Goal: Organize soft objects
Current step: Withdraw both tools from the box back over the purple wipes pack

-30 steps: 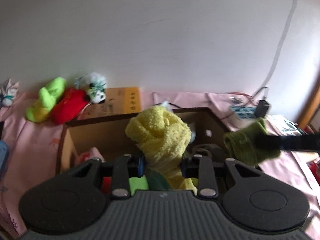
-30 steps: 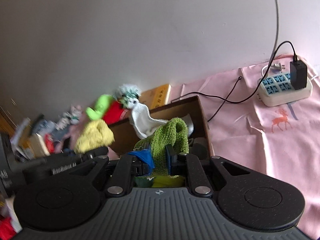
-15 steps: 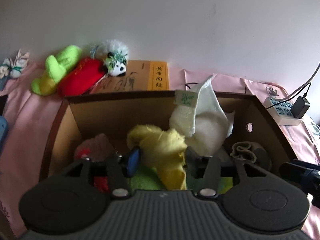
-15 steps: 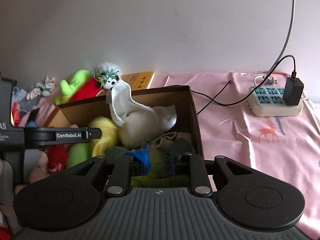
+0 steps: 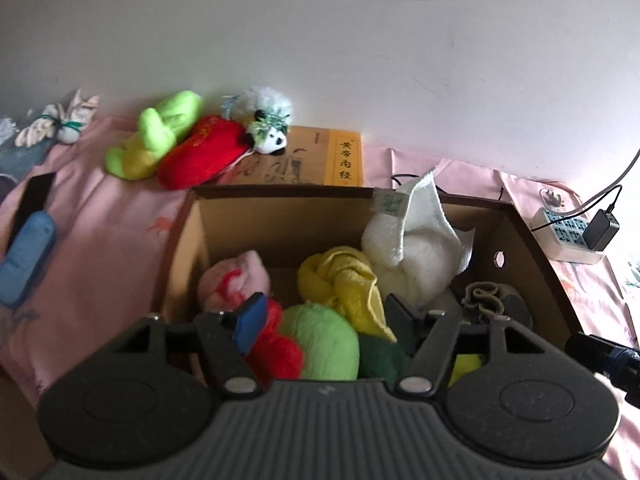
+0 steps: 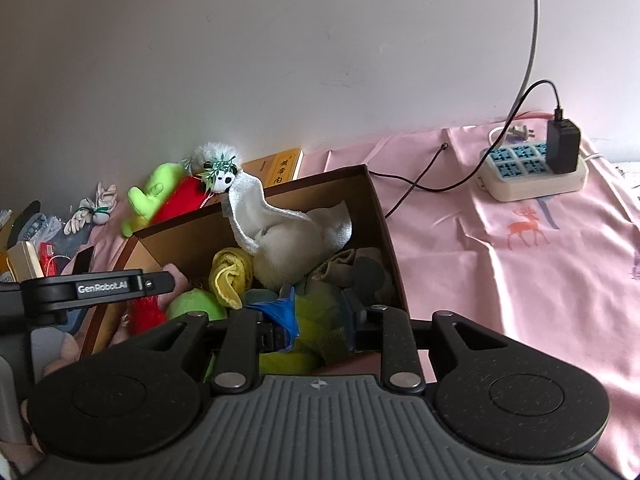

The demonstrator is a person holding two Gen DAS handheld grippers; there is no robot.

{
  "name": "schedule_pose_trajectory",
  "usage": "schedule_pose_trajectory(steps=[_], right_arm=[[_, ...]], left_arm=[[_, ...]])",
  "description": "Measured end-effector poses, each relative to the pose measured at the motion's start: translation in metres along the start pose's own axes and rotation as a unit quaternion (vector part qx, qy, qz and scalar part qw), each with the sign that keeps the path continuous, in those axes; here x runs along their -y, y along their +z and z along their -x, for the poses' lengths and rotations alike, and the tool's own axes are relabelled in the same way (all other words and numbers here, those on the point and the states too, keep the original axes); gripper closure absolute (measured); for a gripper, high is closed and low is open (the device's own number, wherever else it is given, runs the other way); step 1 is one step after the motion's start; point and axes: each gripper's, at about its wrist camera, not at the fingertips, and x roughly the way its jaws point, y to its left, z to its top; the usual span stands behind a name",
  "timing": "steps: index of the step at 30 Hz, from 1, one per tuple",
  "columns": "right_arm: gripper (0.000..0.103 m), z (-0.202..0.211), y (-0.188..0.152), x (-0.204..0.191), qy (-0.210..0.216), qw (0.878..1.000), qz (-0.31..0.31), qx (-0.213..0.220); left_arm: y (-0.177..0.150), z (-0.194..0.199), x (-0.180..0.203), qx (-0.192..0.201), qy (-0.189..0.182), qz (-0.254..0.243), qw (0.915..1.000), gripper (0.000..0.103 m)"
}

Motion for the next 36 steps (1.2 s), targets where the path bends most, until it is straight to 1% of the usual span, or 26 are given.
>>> schedule_pose_trajectory(steps=[3, 9, 15, 27, 36], right_arm=[[0.095, 0.009, -0.005, -0.003, 0.000, 1.000, 0.005, -0.001], [0.095, 0.029, -0.019, -0.012, 0.004, 0.999, 0.032, 0.004], [0.095, 0.043, -0.031, -0.017, 0.015, 0.999, 0.039, 0.001], [0.094, 0.064, -0.056, -0.026, 0.029, 0.997, 0.068, -0.010], [0.093, 0.074, -0.069, -0.027, 0.031, 0.997, 0.070, -0.014]], left_arm=[[-0.005, 0.015, 0.002, -0.003, 0.016, -0.005, 0.9999, 0.034], [-0.022, 0.043, 0.010, 0.003, 0.063, -0.033, 0.9975, 0.033], [-0.040, 0.064, 0.015, 0.002, 0.089, -0.047, 0.9949, 0.032], [-0.070, 0.093, 0.016, -0.008, 0.113, -0.046, 0.9925, 0.030], [-0.089, 0.106, 0.022, -0.019, 0.123, -0.055, 0.9906, 0.028]])
